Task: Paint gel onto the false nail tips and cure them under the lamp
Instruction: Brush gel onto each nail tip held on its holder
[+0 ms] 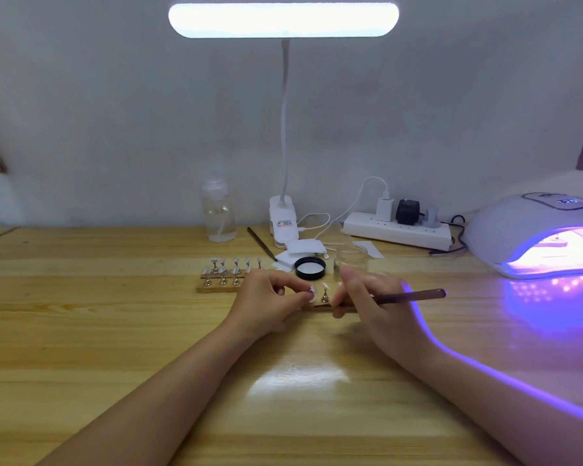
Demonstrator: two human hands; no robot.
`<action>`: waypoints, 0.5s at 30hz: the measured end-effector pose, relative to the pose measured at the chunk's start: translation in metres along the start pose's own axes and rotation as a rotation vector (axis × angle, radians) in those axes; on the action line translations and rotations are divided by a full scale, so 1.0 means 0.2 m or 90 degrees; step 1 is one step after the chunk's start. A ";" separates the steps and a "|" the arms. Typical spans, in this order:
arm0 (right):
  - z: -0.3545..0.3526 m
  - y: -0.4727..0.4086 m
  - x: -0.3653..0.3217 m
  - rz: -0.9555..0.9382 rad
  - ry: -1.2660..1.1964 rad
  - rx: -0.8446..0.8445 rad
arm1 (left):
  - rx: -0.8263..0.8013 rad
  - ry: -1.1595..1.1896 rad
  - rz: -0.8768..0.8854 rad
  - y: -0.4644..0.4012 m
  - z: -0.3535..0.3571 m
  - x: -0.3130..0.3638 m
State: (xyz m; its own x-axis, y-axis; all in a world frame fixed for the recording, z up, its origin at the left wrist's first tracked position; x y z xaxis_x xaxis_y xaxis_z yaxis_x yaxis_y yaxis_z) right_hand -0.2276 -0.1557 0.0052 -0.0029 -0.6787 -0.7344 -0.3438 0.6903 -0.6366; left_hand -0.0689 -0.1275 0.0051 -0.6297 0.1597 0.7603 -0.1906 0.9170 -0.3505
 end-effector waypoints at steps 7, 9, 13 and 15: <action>0.00 0.00 0.00 -0.005 0.021 0.004 | -0.007 -0.002 0.003 0.00 0.00 -0.01; -0.01 0.00 0.00 -0.017 -0.016 0.010 | -0.008 -0.002 0.002 0.00 0.00 -0.01; -0.01 0.00 -0.02 -0.042 0.054 0.023 | -0.006 0.008 0.006 -0.01 0.00 -0.02; 0.00 0.00 -0.01 -0.006 0.005 0.011 | -0.012 0.010 0.008 -0.01 0.00 -0.02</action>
State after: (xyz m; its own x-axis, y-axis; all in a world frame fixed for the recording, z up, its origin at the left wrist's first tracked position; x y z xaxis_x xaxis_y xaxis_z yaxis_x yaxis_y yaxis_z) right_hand -0.2284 -0.1549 0.0063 -0.0075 -0.6871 -0.7265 -0.3271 0.6882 -0.6476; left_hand -0.0667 -0.1295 0.0020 -0.6194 0.1766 0.7649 -0.1684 0.9218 -0.3491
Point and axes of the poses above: each hand's wrist, its own y-axis away from the middle knuckle, its own z-axis out of the palm, x = y × z, the point moved 3 cm from there along -y, towards the middle knuckle, and after that the axes turned 8 degrees about -y, right-handed, at the moved point
